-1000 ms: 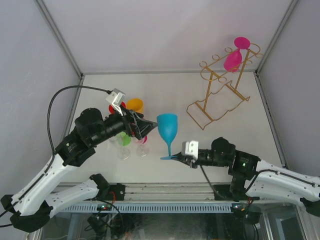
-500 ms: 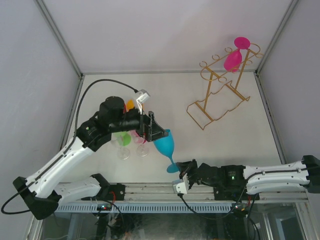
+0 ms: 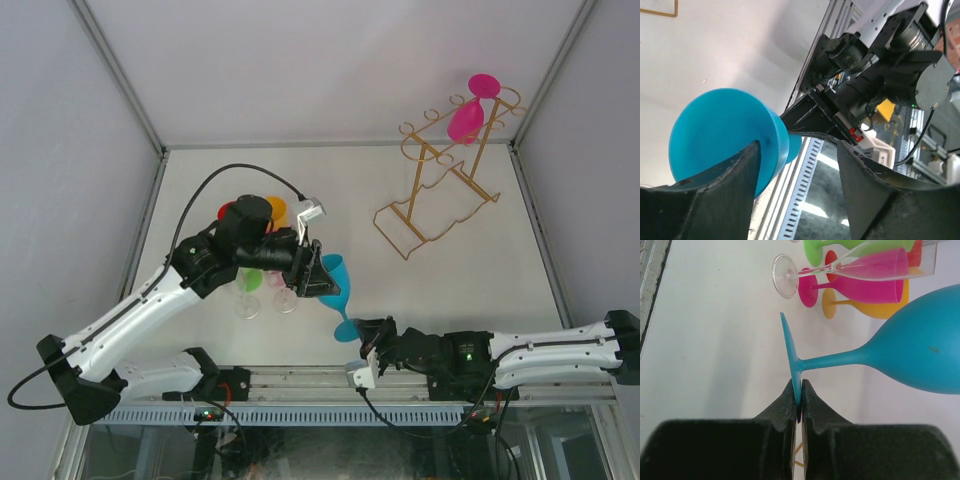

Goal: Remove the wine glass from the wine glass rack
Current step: Place the wine glass at the center of the board.

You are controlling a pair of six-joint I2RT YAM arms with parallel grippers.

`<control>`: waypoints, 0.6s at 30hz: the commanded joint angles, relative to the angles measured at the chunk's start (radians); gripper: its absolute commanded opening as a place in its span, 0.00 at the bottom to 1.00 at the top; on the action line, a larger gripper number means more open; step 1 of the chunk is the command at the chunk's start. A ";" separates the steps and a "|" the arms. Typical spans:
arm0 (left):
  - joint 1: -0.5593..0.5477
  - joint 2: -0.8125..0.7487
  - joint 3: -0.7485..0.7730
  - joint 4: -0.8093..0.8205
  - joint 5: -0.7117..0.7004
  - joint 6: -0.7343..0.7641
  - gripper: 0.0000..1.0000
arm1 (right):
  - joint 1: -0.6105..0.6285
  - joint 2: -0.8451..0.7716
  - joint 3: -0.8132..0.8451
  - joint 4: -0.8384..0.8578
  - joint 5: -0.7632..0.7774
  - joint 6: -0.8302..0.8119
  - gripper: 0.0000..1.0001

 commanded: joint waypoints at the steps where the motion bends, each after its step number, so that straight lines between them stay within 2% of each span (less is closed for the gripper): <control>1: -0.031 0.019 0.082 -0.051 0.051 0.063 0.58 | 0.006 -0.022 0.009 0.047 0.050 0.011 0.00; 11: -0.032 -0.003 0.084 -0.029 -0.011 0.068 0.04 | 0.009 -0.004 -0.006 0.094 0.099 0.074 0.00; 13: -0.032 -0.002 0.085 -0.030 -0.018 0.070 0.00 | 0.009 -0.005 -0.006 0.096 0.099 0.074 0.00; 18: -0.032 0.002 0.091 -0.050 -0.066 0.076 0.00 | 0.009 -0.008 -0.008 0.095 0.114 0.087 0.07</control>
